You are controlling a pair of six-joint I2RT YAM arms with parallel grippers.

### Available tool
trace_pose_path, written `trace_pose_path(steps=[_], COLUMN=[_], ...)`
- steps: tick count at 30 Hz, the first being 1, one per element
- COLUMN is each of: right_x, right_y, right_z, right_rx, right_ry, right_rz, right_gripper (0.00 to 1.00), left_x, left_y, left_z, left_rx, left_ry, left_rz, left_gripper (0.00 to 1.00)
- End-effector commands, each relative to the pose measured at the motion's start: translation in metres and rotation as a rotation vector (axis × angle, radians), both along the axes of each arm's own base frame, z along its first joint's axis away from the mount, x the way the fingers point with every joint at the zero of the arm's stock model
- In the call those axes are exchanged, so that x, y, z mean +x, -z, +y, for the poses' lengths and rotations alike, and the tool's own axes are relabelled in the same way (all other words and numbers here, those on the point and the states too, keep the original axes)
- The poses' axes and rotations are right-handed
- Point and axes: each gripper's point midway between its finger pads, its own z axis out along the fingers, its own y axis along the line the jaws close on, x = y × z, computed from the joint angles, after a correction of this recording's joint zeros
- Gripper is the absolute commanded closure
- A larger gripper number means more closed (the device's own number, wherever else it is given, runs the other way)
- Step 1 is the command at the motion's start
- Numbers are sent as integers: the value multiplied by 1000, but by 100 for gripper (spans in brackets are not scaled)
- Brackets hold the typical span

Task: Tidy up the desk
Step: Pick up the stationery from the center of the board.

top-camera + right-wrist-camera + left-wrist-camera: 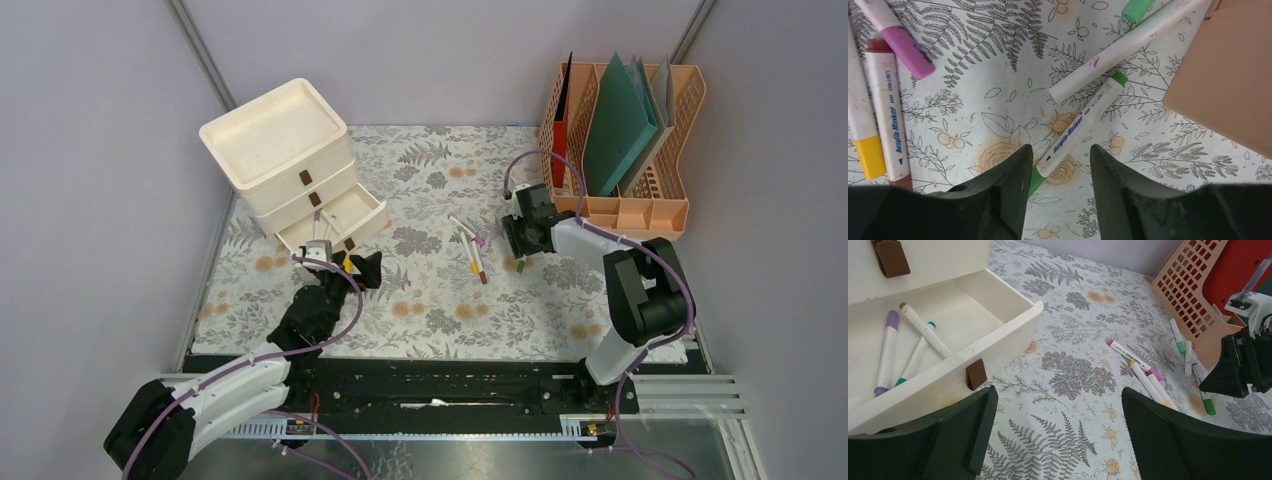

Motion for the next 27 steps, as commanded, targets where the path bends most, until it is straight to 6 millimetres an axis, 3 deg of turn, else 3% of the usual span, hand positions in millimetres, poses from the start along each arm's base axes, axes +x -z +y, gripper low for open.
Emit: trace_pose_path(steps=[1,5,14,27], right_x=[8,5,-8,-16], right_y=[1,9,20,23], right_z=[-4,-3,15,23], right_rx=[14,44,144,177], right_ry=[75,79,36,-16], right_rz=[-5,42,133,187], right_gripper=[51,59,59,80], left_x=[2,3,2,2], left_y=[-12,-12,-12,-13], left_z=[0,0,0,-2], left_rx=[-33,-29,-31,-27], left_ry=[-10,-11,-8,2], left_rz=[-42,-38,-41,-44], left_gripper=[1,1,1,1])
